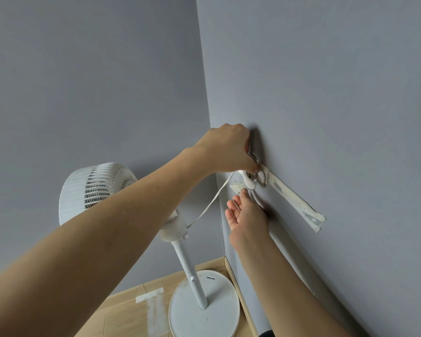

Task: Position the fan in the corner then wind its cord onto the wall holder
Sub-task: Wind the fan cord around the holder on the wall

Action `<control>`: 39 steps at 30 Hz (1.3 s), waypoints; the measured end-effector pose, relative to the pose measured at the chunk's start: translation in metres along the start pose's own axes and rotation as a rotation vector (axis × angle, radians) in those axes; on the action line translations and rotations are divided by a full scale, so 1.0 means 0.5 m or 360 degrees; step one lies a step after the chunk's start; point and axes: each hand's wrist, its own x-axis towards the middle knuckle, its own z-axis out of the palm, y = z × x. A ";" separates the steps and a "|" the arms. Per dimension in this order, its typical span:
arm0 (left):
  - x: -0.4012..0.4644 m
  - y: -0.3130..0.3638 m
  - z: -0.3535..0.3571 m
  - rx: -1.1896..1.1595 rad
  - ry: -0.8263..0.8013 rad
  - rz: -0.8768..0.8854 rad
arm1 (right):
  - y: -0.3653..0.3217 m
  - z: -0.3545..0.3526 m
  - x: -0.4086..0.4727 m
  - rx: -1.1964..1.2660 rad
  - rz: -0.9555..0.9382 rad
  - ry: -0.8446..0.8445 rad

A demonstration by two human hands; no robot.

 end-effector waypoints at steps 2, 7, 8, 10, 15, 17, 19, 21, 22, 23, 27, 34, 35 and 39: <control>0.004 -0.002 -0.003 -0.0052 -0.0033 -0.0012 | 0.002 -0.006 0.001 0.0005 -0.0019 0.0006; 0.008 0.005 -0.007 0.0048 -0.0065 0.0064 | 0.001 -0.007 -0.004 -0.0018 -0.0018 -0.0005; 0.008 0.008 -0.005 0.0104 -0.0054 0.0095 | 0.001 -0.006 -0.006 -0.0031 -0.0007 -0.0003; 0.006 0.014 -0.003 0.0194 -0.0023 0.0141 | -0.002 -0.007 -0.011 -0.0052 0.0013 0.0011; 0.002 0.015 -0.002 0.0211 -0.0001 0.0116 | -0.017 -0.017 -0.046 -0.0004 0.0151 0.0051; -0.003 0.014 0.000 0.0209 0.0016 0.0103 | -0.020 -0.022 -0.062 0.0038 0.0191 0.0063; -0.008 0.014 0.001 0.0188 0.0035 0.0079 | -0.023 -0.026 -0.077 0.0085 0.0227 0.0071; -0.015 0.014 0.001 0.0152 0.0048 0.0050 | -0.026 -0.027 -0.090 0.0115 0.0261 0.0078; -0.017 0.014 0.002 0.0138 0.0048 0.0037 | -0.025 -0.027 -0.095 0.0112 0.0263 0.0080; -0.020 0.014 0.002 0.0132 0.0048 0.0027 | -0.024 -0.026 -0.099 0.0096 0.0255 0.0085; -0.031 0.016 0.001 0.0129 0.0058 -0.0018 | -0.014 -0.024 -0.114 0.0038 0.0232 0.0076; -0.036 0.018 0.007 0.0115 0.0070 -0.0072 | -0.009 -0.024 -0.125 -0.0026 0.0226 0.0034; -0.036 0.018 0.007 0.0102 0.0065 -0.0079 | -0.009 -0.025 -0.126 -0.0039 0.0224 0.0025; -0.036 0.016 0.008 0.0045 0.0015 -0.0116 | -0.007 -0.025 -0.126 -0.0072 0.0240 0.0011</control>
